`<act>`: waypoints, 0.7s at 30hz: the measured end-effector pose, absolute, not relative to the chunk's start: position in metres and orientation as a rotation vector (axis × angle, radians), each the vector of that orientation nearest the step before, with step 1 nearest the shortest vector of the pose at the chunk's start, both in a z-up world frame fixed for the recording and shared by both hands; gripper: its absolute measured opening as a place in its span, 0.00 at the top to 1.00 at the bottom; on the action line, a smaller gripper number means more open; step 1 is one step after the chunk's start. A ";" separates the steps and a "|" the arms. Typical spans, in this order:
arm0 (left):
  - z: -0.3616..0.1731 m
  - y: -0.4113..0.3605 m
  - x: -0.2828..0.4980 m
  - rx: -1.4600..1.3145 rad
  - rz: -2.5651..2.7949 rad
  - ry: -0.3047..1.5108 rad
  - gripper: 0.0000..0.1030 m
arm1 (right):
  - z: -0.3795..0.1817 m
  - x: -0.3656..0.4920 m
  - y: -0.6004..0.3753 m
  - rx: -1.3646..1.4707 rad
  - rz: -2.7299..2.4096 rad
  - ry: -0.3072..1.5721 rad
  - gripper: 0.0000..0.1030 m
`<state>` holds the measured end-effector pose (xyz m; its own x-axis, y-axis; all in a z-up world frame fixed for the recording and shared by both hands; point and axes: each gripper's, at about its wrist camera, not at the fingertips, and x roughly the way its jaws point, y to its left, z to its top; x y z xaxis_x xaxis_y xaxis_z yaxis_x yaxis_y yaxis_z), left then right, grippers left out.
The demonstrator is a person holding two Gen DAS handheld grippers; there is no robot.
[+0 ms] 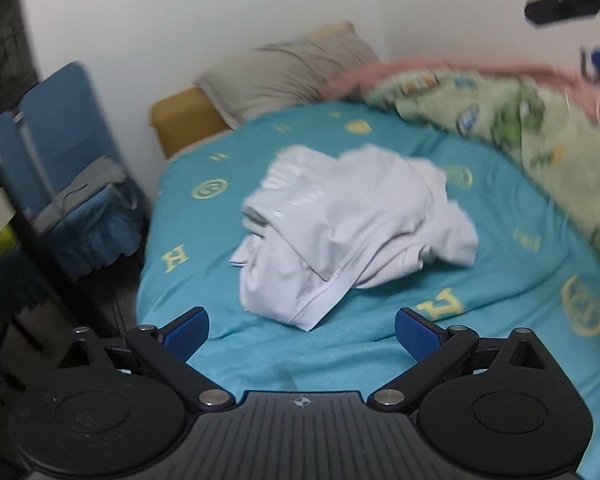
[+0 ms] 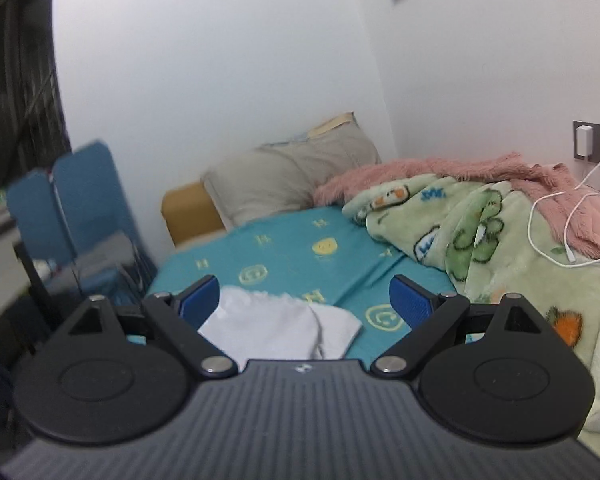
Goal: Fold clothes
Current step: 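Grasp the white T-shirt edge with the left gripper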
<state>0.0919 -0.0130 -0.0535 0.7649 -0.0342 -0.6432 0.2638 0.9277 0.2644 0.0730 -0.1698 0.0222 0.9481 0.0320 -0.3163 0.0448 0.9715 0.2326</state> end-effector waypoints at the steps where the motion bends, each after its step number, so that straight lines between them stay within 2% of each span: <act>1: -0.062 -0.014 0.102 0.367 -0.172 0.696 0.08 | 0.016 0.077 -0.169 0.242 -0.001 0.338 0.09; 10: -0.134 -0.014 0.162 0.459 -0.196 0.734 0.23 | -0.038 0.109 -0.159 0.258 0.050 0.465 0.10; 17: -0.156 -0.009 0.186 0.483 -0.223 0.700 0.29 | -0.066 0.129 -0.149 0.237 0.065 0.518 0.09; 19: -0.152 -0.002 0.194 0.436 -0.205 0.710 0.47 | -0.072 0.134 -0.146 0.230 0.068 0.530 0.09; 20: -0.149 0.002 0.197 0.413 -0.193 0.707 0.51 | -0.074 0.136 -0.146 0.227 0.068 0.530 0.09; 21: -0.145 0.006 0.198 0.391 -0.183 0.696 0.63 | -0.075 0.137 -0.146 0.225 0.067 0.528 0.09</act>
<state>0.1980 0.0056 -0.1446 0.7554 -0.0349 -0.6544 0.2921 0.9118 0.2885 0.1373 -0.1458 -0.0746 0.8621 0.1214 -0.4920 -0.0057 0.9732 0.2301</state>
